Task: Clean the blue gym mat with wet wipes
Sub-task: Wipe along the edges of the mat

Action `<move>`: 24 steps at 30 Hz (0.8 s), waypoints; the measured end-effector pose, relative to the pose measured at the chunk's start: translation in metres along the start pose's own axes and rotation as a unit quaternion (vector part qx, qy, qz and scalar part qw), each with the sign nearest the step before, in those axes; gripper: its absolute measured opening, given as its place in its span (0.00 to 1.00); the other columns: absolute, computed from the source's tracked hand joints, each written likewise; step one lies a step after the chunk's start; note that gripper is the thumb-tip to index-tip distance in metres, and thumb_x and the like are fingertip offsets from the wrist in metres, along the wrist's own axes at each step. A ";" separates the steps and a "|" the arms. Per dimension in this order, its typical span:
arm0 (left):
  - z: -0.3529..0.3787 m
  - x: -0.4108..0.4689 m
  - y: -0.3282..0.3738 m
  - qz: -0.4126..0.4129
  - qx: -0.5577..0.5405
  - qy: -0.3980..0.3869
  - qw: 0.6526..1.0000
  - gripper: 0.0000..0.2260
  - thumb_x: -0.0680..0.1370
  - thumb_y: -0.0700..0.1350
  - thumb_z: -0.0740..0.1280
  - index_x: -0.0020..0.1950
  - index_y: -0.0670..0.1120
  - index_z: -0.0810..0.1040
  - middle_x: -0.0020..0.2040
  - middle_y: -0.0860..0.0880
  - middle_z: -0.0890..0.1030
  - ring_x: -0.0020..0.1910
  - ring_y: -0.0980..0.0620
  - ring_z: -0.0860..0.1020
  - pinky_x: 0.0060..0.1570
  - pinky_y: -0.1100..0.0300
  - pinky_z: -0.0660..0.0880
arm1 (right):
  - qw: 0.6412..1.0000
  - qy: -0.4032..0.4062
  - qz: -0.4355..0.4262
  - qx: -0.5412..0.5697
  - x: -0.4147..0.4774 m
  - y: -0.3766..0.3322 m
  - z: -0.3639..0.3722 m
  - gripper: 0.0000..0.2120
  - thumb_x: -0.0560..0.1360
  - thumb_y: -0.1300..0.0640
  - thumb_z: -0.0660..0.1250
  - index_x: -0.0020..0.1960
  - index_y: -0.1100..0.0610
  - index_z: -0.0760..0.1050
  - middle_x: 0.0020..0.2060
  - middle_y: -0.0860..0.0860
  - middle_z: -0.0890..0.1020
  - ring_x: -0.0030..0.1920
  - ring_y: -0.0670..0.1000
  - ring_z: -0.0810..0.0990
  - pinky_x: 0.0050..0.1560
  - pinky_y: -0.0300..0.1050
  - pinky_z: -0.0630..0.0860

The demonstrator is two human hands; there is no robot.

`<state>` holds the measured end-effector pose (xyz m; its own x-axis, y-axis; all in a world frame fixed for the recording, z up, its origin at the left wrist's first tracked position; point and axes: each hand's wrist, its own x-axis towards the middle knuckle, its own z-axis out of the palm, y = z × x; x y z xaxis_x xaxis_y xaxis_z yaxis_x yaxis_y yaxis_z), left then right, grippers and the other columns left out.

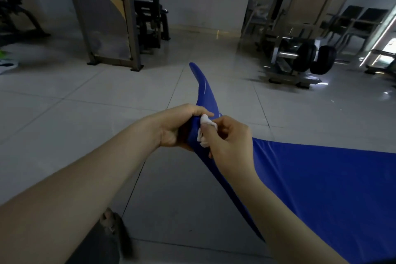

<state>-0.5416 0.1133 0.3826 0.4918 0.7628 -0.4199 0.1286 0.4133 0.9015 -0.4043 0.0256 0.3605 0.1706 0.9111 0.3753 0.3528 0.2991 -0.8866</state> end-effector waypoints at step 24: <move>0.008 0.005 0.021 0.047 -0.157 0.162 0.973 0.09 0.74 0.39 0.61 0.37 0.44 0.77 0.32 0.47 0.80 0.29 0.48 0.79 0.26 0.56 0.78 | 0.982 -0.031 -0.123 -0.143 0.044 -0.006 0.021 0.09 0.81 0.60 0.65 0.57 0.52 0.81 0.45 0.48 0.78 0.42 0.45 0.79 0.40 0.39 0.78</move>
<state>-0.5293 0.1215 0.4008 0.1849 0.9001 -0.3946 -0.1988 0.4275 0.8819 -0.4180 0.0697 0.3763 -0.0061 0.8395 0.5433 0.6209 0.4291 -0.6561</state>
